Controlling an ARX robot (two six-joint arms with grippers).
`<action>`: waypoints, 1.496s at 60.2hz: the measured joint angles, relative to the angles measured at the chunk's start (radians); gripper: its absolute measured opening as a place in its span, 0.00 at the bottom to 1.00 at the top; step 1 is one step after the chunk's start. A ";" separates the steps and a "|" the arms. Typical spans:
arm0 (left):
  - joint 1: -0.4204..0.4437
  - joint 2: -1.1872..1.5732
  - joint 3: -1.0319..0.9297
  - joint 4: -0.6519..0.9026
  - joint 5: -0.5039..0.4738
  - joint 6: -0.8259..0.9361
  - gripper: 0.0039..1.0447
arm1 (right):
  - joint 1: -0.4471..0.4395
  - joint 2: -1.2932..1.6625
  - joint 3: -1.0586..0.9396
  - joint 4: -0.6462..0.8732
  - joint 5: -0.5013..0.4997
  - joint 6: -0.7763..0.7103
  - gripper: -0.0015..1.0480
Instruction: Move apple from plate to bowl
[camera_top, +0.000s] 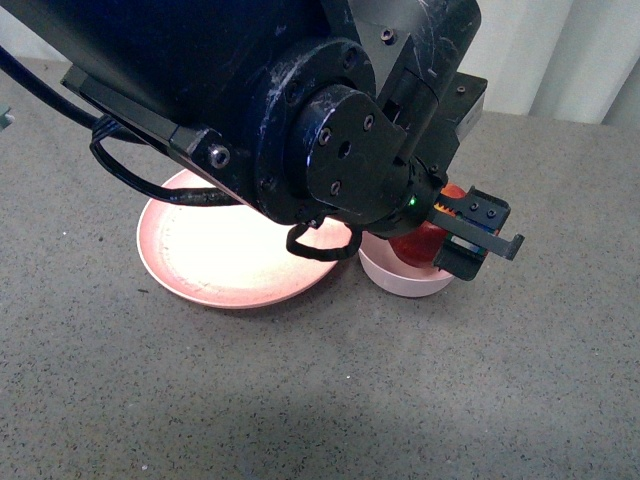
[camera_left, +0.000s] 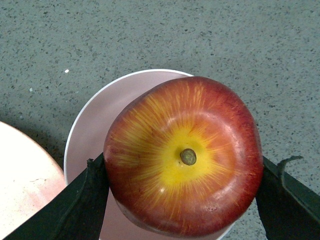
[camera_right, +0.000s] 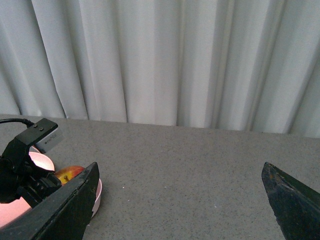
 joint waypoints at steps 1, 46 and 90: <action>-0.002 0.003 0.000 0.000 -0.002 0.000 0.70 | 0.000 0.000 0.000 0.000 0.000 0.000 0.91; 0.005 -0.028 -0.026 0.041 -0.044 0.015 0.94 | 0.000 0.000 0.000 0.000 0.000 0.000 0.91; 0.244 -0.399 -0.600 0.787 -0.394 -0.040 0.72 | 0.000 0.000 0.000 0.000 0.000 0.000 0.91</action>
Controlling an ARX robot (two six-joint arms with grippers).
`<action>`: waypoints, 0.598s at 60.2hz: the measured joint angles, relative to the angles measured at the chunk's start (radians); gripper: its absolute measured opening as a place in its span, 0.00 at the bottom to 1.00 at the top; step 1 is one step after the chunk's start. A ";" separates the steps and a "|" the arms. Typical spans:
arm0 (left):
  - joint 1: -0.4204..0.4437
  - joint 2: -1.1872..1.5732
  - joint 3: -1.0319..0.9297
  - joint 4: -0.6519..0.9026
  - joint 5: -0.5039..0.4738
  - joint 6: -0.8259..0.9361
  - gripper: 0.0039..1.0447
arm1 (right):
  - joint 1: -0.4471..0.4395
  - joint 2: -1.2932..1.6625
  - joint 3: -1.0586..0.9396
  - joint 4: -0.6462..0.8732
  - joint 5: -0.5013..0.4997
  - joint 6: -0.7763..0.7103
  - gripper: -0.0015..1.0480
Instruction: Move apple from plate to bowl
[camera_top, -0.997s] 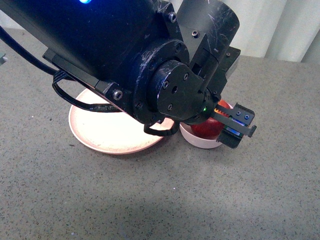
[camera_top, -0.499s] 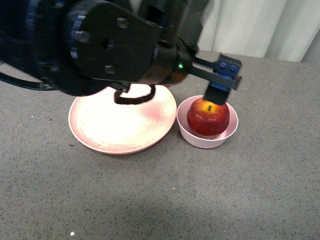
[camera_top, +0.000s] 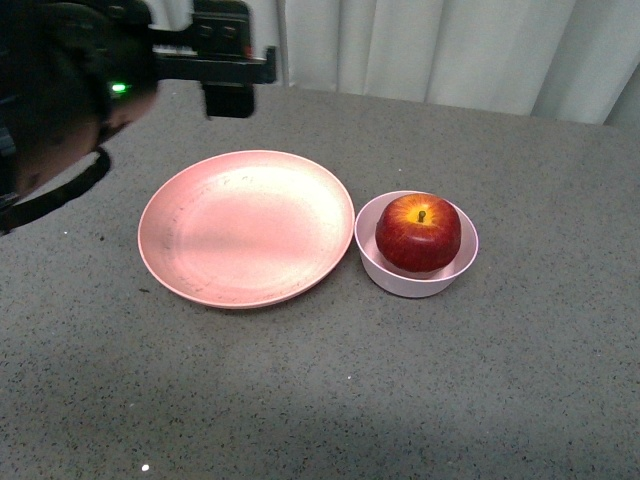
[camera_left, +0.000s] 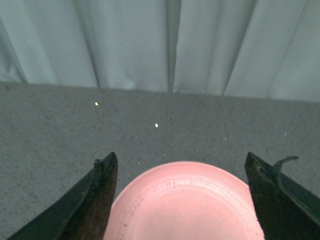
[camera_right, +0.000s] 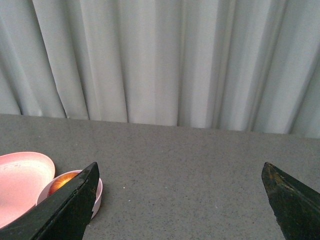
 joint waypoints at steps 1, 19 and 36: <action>0.010 -0.018 -0.031 0.040 0.006 0.002 0.69 | 0.000 0.000 0.000 0.000 0.000 0.000 0.91; 0.163 -0.325 -0.340 0.121 0.127 0.014 0.15 | 0.000 0.000 0.000 0.000 0.000 0.000 0.91; 0.252 -0.582 -0.499 0.021 0.221 0.016 0.03 | 0.000 0.000 0.000 0.000 0.000 0.000 0.91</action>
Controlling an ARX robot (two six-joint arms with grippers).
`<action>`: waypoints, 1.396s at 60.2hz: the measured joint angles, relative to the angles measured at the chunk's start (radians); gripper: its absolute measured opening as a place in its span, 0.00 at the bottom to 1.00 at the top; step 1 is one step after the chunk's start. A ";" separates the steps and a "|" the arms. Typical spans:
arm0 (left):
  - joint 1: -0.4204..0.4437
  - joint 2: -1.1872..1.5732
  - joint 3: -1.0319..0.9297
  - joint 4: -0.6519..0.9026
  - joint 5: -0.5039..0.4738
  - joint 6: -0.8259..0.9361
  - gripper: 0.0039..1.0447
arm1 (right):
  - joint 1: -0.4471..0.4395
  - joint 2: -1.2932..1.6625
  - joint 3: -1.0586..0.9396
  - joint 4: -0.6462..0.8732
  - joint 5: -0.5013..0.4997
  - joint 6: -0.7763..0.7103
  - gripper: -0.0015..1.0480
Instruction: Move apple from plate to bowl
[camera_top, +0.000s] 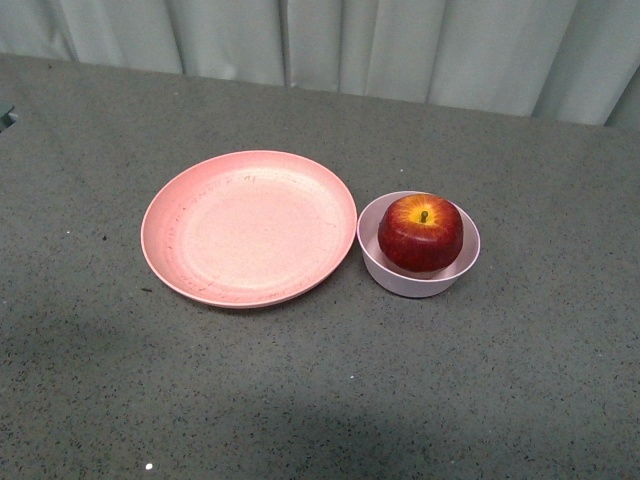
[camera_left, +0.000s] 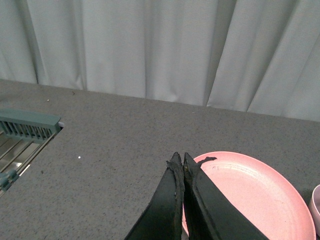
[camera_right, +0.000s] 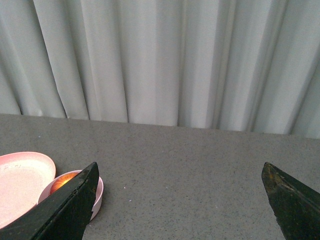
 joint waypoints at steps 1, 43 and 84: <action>0.005 -0.016 -0.008 -0.010 0.005 0.000 0.03 | 0.000 0.000 0.000 0.000 0.000 0.000 0.91; 0.144 -0.590 -0.117 -0.450 0.140 0.002 0.03 | 0.000 0.000 0.000 0.000 0.000 0.000 0.91; 0.144 -0.956 -0.118 -0.799 0.140 0.002 0.03 | 0.000 0.000 0.000 0.000 0.000 0.000 0.91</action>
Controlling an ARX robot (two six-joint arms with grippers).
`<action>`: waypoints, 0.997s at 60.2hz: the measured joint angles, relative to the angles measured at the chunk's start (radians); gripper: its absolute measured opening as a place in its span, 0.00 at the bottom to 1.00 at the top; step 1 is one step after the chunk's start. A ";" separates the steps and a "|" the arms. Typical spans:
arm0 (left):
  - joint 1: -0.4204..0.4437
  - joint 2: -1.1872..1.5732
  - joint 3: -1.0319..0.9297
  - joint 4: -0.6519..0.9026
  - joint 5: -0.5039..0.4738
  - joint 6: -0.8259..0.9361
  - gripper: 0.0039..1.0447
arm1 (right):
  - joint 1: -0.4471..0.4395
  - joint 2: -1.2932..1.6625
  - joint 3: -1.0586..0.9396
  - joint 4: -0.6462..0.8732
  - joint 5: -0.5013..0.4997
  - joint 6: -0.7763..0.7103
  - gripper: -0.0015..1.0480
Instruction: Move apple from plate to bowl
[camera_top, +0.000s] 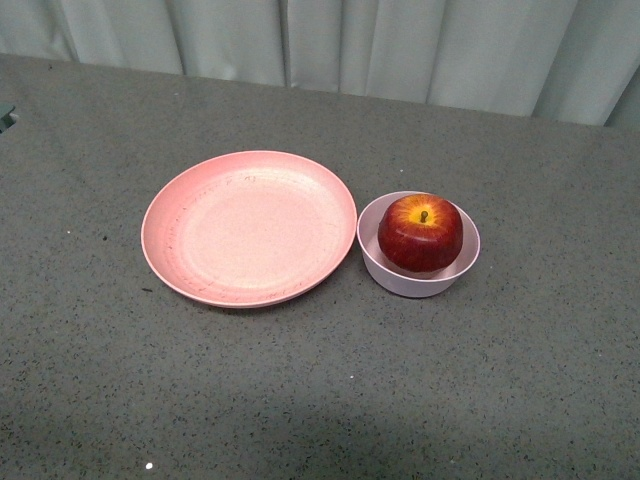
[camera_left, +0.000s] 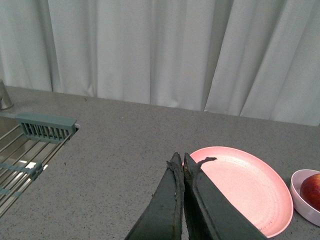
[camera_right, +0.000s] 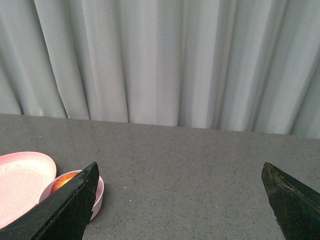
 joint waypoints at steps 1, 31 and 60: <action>0.000 -0.003 0.000 -0.003 0.000 0.000 0.03 | 0.000 0.000 0.000 0.000 0.000 0.000 0.91; 0.000 -0.260 0.000 -0.267 0.002 0.000 0.03 | 0.000 0.000 0.000 0.000 0.000 0.000 0.91; 0.000 -0.262 0.000 -0.269 0.002 0.000 0.68 | 0.000 0.000 0.000 0.000 0.000 0.000 0.91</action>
